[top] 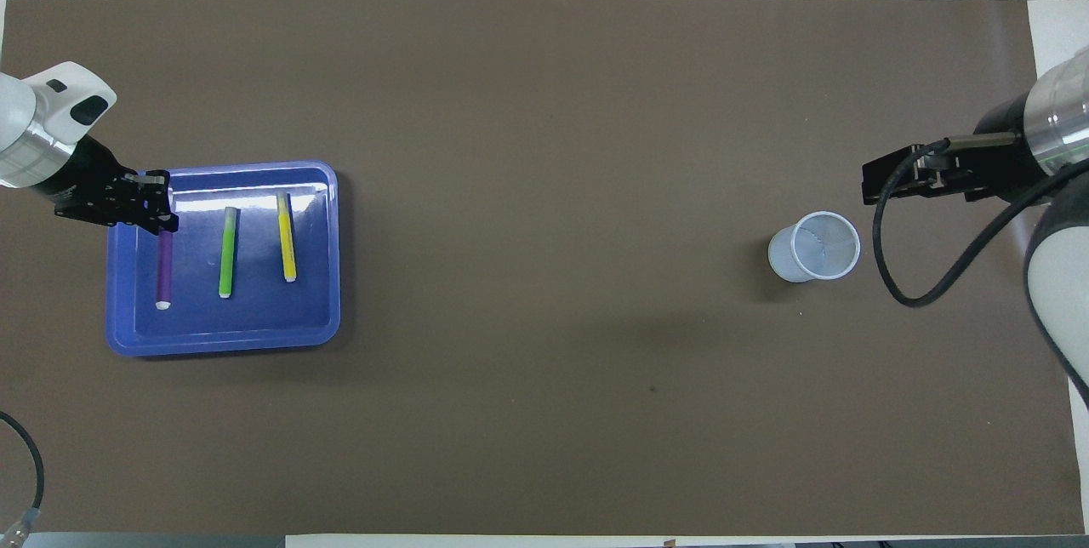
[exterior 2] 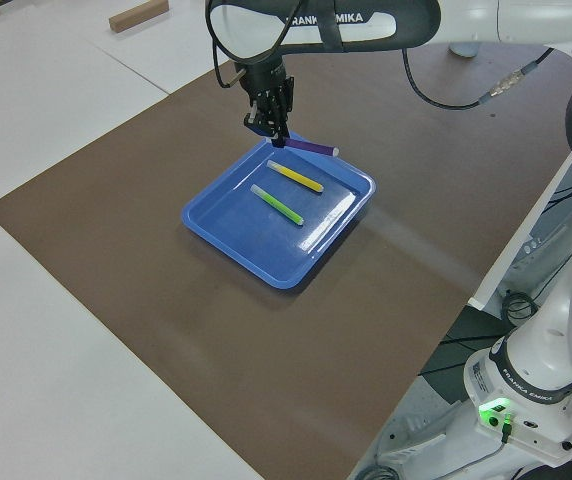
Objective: Transfer and insert pens with both arms
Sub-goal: 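Carry the purple pen toward the right gripper while the right gripper approaches, then close the right gripper on the purple pen and open the left gripper, then lower the purple pen into the clear cup with the right gripper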
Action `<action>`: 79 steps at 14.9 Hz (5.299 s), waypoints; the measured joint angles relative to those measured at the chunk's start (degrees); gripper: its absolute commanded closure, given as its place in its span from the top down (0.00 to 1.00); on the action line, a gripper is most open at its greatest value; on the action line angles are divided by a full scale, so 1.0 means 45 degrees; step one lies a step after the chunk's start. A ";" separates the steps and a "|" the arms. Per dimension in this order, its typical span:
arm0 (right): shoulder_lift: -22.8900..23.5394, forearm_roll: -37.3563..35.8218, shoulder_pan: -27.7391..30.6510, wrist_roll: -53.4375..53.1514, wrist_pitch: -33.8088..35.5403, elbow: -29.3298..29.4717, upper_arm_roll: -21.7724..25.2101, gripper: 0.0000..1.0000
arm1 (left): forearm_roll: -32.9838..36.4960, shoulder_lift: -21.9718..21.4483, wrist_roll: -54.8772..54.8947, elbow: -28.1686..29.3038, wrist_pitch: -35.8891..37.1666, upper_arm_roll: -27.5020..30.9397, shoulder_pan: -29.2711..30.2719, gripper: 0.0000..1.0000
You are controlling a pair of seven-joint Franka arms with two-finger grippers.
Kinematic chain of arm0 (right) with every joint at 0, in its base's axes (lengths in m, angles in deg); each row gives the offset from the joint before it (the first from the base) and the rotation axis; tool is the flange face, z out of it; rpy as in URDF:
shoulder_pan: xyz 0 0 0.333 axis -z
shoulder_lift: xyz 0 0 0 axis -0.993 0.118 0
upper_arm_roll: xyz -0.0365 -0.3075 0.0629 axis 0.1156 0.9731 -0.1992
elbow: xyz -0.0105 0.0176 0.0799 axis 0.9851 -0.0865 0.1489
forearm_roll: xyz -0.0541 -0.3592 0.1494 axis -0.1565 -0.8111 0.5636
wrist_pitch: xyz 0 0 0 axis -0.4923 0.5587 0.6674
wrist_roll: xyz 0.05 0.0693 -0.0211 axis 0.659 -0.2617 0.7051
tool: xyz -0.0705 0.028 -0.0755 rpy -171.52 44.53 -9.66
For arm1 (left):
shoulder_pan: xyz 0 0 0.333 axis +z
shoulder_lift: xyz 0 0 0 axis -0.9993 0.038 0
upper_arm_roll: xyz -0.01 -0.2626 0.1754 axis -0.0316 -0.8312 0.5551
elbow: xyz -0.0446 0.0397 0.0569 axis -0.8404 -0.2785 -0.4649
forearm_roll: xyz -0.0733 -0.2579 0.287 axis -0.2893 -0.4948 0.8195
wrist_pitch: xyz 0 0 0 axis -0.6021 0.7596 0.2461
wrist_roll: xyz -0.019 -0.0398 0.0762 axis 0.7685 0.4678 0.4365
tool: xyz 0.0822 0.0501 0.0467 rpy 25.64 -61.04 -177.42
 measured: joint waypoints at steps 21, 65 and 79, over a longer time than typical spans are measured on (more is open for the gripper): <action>0.0169 0.5136 -0.0052 -0.6821 -0.6949 -0.1733 -0.5217 0.99 | -1.1184 -0.3274 -1.4686 0.4354 -0.4523 -0.1483 -0.2028 0.00; -0.1028 -0.0122 0.0130 0.1813 -0.5293 -0.4394 -0.0660 0.00 | -1.0148 -0.4128 -1.3916 0.5778 -0.5990 -0.1461 -0.2455 1.00; -0.2158 -0.0266 0.0216 0.5200 -1.0350 -0.9534 0.1139 0.00 | -0.2499 -0.4003 -0.1731 0.5632 -0.4051 -0.0977 0.0615 1.00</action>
